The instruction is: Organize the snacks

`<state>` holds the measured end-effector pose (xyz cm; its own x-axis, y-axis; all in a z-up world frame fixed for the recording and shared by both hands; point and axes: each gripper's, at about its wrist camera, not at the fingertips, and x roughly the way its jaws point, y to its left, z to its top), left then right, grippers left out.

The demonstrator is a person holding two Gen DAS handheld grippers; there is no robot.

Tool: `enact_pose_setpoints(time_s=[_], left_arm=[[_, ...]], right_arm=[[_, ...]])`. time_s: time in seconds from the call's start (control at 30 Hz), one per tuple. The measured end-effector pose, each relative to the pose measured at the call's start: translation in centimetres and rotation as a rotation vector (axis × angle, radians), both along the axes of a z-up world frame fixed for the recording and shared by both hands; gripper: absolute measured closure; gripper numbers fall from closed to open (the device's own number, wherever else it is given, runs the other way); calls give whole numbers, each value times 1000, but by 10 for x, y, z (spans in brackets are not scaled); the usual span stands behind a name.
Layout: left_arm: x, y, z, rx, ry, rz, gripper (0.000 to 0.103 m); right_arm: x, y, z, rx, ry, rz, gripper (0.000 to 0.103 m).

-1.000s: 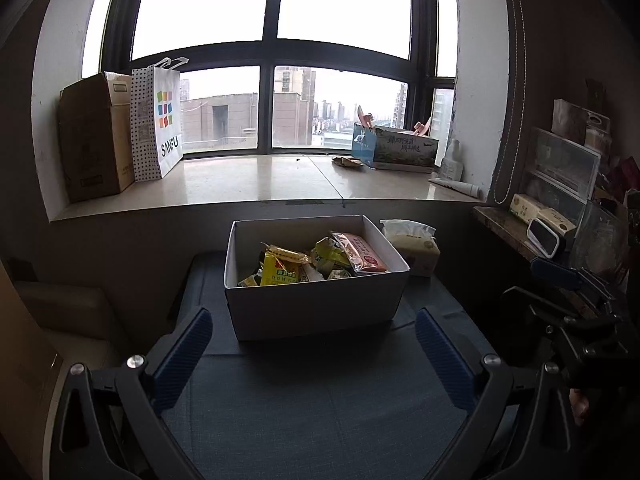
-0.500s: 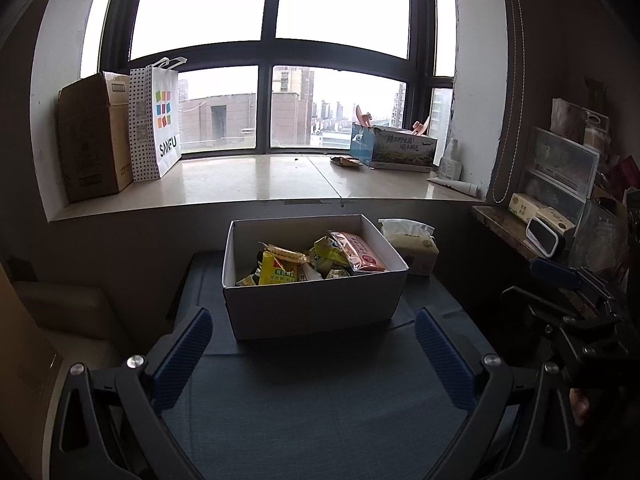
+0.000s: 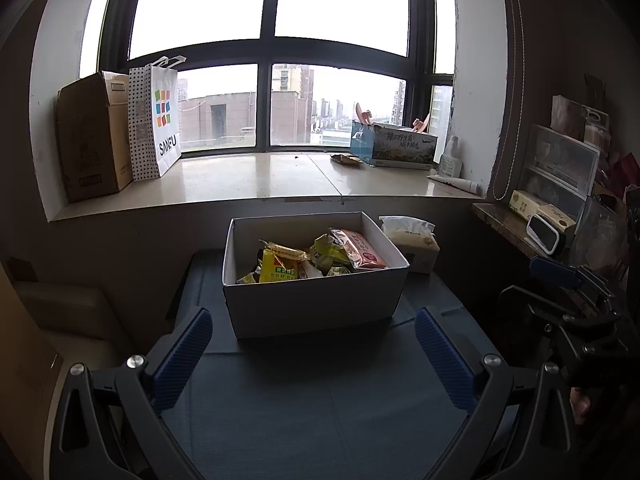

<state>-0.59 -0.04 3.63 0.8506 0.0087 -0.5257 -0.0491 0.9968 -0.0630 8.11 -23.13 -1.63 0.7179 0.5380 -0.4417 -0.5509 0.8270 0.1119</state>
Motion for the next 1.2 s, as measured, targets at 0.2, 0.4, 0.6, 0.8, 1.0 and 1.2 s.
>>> enact_pose_setpoints(time_s=[0.2, 0.4, 0.6, 0.8, 1.0, 1.2], left_arm=[[0, 0, -1, 0, 0, -1, 0], [0, 0, -1, -1, 2, -2, 0], [0, 0, -2, 0, 1, -4, 0], [0, 1, -2, 0, 4, -4, 0], [1, 0, -2, 2, 7, -5, 0], [0, 1, -2, 1, 7, -4, 0]], right_arm=[[1, 1, 0, -1, 1, -1, 0], [0, 0, 0, -1, 2, -2, 0], [0, 1, -1, -3, 6, -4, 0], [1, 0, -2, -3, 9, -5, 0], [1, 1, -3, -3, 14, -8, 0], [1, 0, -3, -3, 15, -9, 0]])
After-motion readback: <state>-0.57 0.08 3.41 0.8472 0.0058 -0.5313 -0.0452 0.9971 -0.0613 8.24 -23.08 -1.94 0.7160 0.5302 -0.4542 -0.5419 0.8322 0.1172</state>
